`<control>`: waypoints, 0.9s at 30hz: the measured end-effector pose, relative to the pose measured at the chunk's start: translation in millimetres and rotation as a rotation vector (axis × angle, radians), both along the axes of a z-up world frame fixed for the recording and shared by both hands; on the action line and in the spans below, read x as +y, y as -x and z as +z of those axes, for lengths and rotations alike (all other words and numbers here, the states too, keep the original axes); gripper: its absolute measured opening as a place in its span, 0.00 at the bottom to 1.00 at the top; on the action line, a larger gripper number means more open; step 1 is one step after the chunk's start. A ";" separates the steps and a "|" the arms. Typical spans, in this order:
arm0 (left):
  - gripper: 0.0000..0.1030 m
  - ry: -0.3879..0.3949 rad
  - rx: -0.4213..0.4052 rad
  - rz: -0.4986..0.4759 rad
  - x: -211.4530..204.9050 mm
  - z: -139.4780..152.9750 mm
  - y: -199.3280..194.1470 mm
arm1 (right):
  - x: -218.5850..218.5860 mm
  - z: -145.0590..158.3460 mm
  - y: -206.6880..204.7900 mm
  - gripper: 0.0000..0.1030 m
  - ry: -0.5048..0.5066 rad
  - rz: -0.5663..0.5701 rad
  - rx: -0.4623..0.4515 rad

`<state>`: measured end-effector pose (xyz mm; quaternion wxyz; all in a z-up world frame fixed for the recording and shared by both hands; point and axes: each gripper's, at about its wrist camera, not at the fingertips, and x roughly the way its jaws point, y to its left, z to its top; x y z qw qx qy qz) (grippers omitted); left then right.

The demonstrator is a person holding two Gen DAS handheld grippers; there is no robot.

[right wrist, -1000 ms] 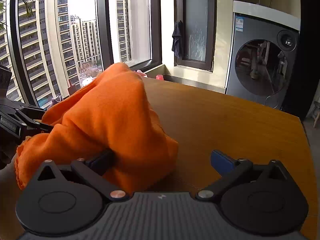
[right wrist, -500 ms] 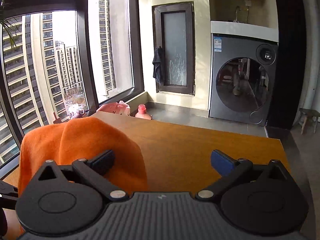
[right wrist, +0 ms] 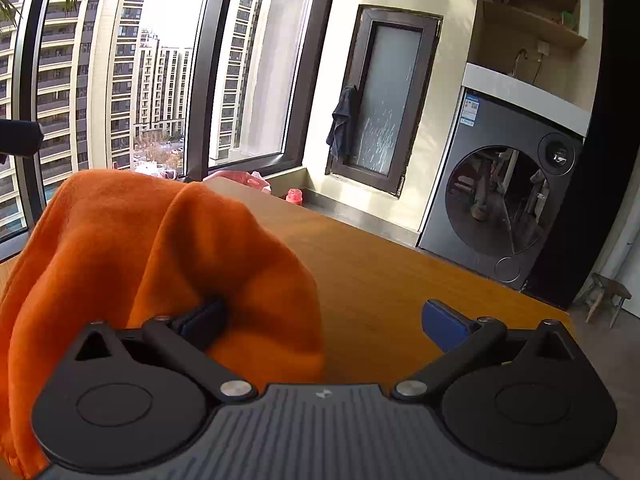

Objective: Fold clothes

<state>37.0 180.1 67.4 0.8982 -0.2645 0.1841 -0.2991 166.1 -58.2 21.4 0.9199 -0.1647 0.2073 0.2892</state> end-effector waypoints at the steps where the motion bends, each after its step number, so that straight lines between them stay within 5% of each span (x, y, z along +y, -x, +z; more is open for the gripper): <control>1: 0.97 0.001 0.032 0.009 -2.4 -7.1 -11.2 | 0.9 2.5 3.0 1.00 0.013 0.003 -0.015; 5: 0.97 -0.046 0.259 0.086 2.9 -44.9 -49.4 | -13.8 23.6 14.0 1.00 -0.024 0.045 -0.006; 8: 0.97 -0.056 0.277 0.104 13.5 -55.9 -49.3 | -33.4 40.9 24.3 1.00 -0.132 0.129 0.099; 14: 0.97 -0.108 0.270 0.090 9.5 -60.1 -52.8 | 2.5 -16.5 33.2 1.00 0.078 0.177 0.255; 21: 0.97 -0.037 0.277 0.083 16.6 -68.9 -48.7 | -3.2 -6.8 36.4 1.00 0.013 0.200 0.241; 25: 0.97 -0.017 0.270 0.086 17.8 -72.7 -50.7 | -26.6 38.8 40.9 1.00 -0.136 0.221 0.114; 27: 0.97 -0.009 0.271 0.086 18.8 -73.7 -51.2 | -25.6 40.1 29.4 1.00 -0.127 0.145 0.086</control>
